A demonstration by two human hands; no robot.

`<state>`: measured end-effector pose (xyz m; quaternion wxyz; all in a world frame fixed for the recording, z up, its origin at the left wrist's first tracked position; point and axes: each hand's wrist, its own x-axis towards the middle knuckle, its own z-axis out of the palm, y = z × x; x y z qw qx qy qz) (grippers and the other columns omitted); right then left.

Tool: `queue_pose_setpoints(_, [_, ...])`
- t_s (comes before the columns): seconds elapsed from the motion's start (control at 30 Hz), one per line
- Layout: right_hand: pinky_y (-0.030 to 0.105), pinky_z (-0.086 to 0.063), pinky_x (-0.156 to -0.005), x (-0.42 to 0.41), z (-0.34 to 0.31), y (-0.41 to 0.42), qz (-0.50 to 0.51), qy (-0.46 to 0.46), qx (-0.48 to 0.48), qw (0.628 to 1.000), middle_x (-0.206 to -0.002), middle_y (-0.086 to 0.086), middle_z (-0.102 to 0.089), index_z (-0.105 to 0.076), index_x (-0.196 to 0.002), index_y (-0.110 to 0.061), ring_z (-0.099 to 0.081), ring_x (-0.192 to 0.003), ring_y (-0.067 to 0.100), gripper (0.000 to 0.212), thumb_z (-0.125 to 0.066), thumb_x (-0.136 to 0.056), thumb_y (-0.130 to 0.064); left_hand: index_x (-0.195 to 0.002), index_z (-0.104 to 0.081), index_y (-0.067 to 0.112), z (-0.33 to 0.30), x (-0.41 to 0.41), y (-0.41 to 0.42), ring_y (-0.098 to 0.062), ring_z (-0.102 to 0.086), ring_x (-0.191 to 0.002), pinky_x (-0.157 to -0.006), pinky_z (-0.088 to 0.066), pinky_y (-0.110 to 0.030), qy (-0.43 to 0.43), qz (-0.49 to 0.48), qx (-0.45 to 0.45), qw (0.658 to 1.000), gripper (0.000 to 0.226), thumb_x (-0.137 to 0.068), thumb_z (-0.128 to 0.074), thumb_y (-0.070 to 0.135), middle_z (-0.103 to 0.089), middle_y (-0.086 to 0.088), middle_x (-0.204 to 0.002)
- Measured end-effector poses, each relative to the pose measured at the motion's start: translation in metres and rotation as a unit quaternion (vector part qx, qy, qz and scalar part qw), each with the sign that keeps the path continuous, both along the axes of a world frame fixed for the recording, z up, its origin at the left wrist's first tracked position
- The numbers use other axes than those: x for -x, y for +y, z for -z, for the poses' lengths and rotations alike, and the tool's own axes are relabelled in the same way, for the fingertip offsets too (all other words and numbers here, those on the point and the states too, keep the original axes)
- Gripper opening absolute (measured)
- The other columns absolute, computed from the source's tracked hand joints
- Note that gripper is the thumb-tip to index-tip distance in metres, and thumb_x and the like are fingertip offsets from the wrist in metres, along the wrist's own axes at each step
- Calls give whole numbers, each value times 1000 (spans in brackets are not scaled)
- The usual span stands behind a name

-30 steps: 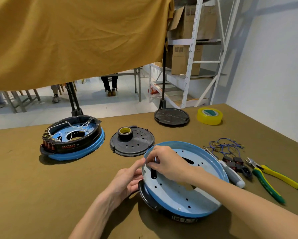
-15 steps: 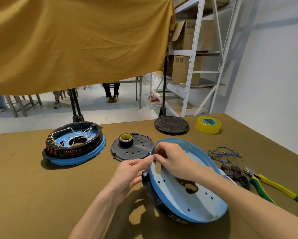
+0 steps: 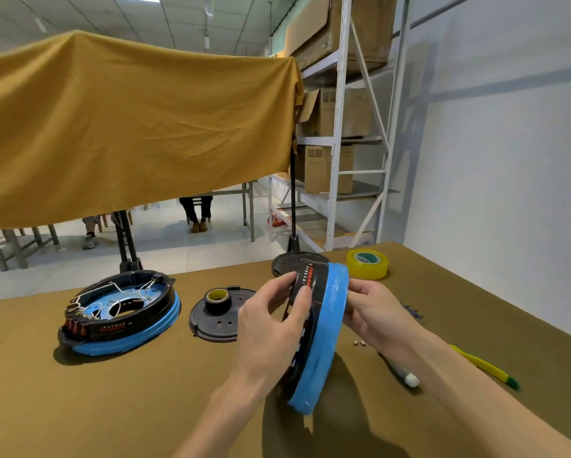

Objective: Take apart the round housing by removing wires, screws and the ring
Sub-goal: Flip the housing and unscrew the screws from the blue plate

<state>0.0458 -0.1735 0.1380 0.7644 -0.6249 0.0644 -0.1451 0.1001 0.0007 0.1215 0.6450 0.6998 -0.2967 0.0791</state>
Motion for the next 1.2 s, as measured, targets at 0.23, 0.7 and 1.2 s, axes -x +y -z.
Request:
queue_pose_setpoints(0.23, [23,-57,-50,33,1,-25,-34,71,-130,988,-91,22,-74,-73,-109,8,-74,-68,21,29,-68,-85,-8,-117,-71,41,12,6,-17,-3,-70,-105,-92,-61,-36,42,63,22,997,25,-95,-73,28,-75,18,-109])
queue_pose_setpoints(0.7, [47,-55,-100,52,-3,-53,52,167,-82,981,-113,17,-76,-78,-112,-5,-71,-111,31,41,-85,-76,-23,-125,-71,28,27,31,-67,-9,-69,-110,-95,-57,-29,57,103,68,991,40,-87,-82,27,-75,13,-111])
queue_pose_setpoints(1.2, [42,-61,-83,34,-15,-51,44,201,-75,976,-107,16,-77,-74,-114,-2,-73,-93,29,48,-88,-70,-17,-121,-76,22,6,-1,-58,-5,-71,-106,-95,-59,-37,13,76,51,996,25,-97,-70,18,-78,12,-109])
